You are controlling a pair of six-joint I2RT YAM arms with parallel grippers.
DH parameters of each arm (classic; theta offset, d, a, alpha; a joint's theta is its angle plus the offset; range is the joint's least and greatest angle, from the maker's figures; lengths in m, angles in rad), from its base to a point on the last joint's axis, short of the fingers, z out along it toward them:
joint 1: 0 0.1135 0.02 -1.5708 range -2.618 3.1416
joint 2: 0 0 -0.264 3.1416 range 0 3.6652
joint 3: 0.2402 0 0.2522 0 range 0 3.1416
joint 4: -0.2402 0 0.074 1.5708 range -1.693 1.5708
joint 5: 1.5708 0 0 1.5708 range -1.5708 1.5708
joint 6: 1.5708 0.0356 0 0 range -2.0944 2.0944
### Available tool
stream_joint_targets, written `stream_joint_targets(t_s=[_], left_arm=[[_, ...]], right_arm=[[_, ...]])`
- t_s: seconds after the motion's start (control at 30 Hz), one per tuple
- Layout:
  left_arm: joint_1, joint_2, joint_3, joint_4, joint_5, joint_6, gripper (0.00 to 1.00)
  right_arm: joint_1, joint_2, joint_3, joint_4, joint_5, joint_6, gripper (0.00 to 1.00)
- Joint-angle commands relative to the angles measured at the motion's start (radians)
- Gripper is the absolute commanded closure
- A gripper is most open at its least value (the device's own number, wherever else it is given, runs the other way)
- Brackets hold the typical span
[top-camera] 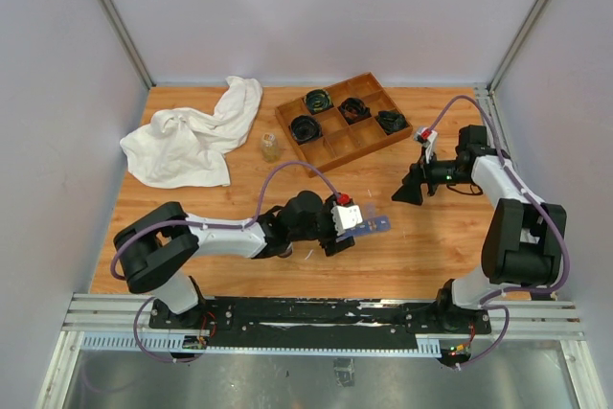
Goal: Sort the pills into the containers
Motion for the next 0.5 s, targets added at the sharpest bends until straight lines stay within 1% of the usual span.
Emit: stream_joint_targets(t_s=[0.0,0.1,0.23,0.47], left_arm=[[-0.006,0.035,0.003,0.094,-0.027,0.032,0.20],[-0.007,0.044,-0.039,0.166,-0.009,0.026,0.20],[-0.006,0.090,-0.057,0.228,-0.030,-0.015,0.22],[-0.007,0.138,-0.035,0.242,-0.051,-0.013,0.25]], right_arm=[[0.033,0.018,0.025,0.001,-0.013,0.025,0.17],[0.035,0.021,0.015,0.018,-0.009,0.035,0.18],[0.036,0.031,0.012,0.019,-0.015,0.041,0.21],[0.041,0.032,0.011,0.018,-0.017,0.046,0.23]])
